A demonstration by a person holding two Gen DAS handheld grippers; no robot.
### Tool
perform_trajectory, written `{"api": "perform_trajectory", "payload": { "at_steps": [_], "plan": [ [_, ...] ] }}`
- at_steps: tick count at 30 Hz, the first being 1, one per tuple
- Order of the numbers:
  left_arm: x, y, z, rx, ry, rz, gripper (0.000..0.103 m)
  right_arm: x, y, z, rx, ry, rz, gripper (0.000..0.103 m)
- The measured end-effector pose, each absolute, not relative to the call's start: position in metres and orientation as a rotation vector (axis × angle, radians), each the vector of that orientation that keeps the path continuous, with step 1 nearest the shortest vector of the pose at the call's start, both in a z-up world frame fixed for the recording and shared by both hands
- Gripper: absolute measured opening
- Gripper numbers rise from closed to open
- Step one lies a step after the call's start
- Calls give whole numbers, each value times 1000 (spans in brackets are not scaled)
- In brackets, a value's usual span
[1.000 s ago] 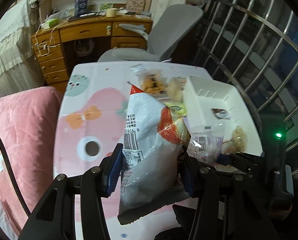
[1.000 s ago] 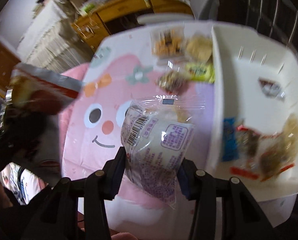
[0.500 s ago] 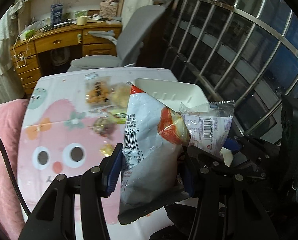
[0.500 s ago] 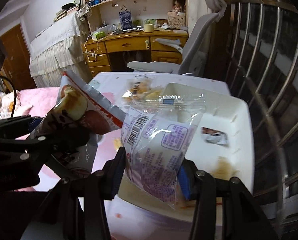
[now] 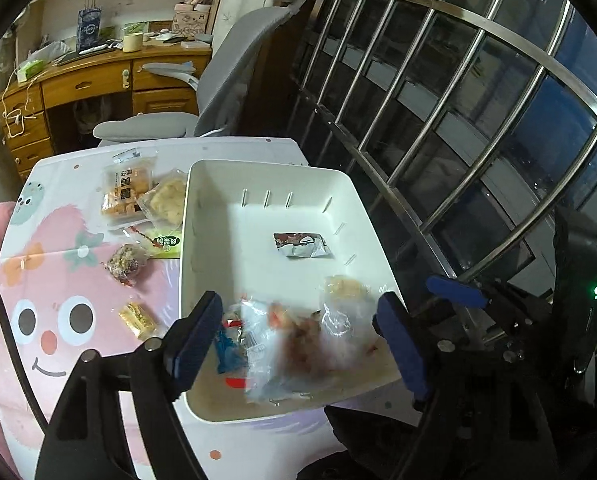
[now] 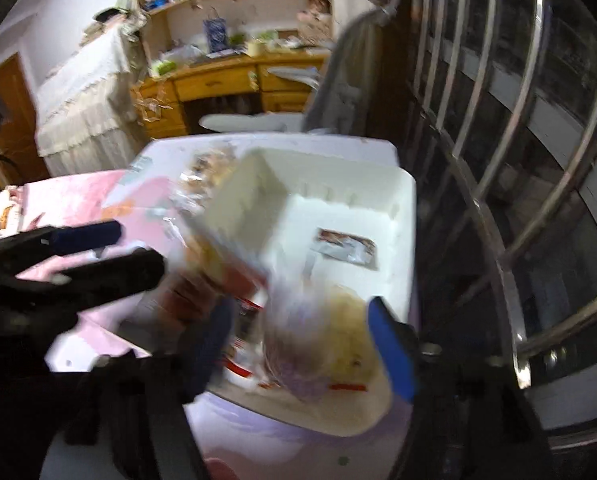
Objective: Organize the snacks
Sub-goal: 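Open both grippers to drop the chip bag and purple packet into the tray, then move both grippers back from the tray toward the snacks on the cloth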
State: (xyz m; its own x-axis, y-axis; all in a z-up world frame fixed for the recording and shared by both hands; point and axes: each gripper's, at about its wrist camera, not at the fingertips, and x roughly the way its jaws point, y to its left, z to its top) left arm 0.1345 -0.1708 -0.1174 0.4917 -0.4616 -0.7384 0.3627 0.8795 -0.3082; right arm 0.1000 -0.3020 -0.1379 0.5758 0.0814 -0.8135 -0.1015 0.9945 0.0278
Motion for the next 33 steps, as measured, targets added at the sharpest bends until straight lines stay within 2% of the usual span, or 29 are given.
{"api": "perform_trajectory", "payload": {
  "at_steps": [1, 8, 22, 26, 33],
  "plan": [
    [135, -172, -118, -117, 936, -487, 85, 100, -306, -140, -17, 955, 107, 74],
    [140, -159, -125, -112, 993, -390, 86, 101, -319, -148, 16, 979, 130, 74],
    [161, -65, -139, -245, 1089, -96, 86, 135, -294, -151, -60, 1022, 257, 75],
    [178, -39, -143, -240, 1146, -30, 86, 161, -285, -143, -108, 1025, 301, 81],
    [223, -6, -147, -248, 1215, -20, 87, 226, -265, -119, -193, 997, 366, 86]
  ]
}}
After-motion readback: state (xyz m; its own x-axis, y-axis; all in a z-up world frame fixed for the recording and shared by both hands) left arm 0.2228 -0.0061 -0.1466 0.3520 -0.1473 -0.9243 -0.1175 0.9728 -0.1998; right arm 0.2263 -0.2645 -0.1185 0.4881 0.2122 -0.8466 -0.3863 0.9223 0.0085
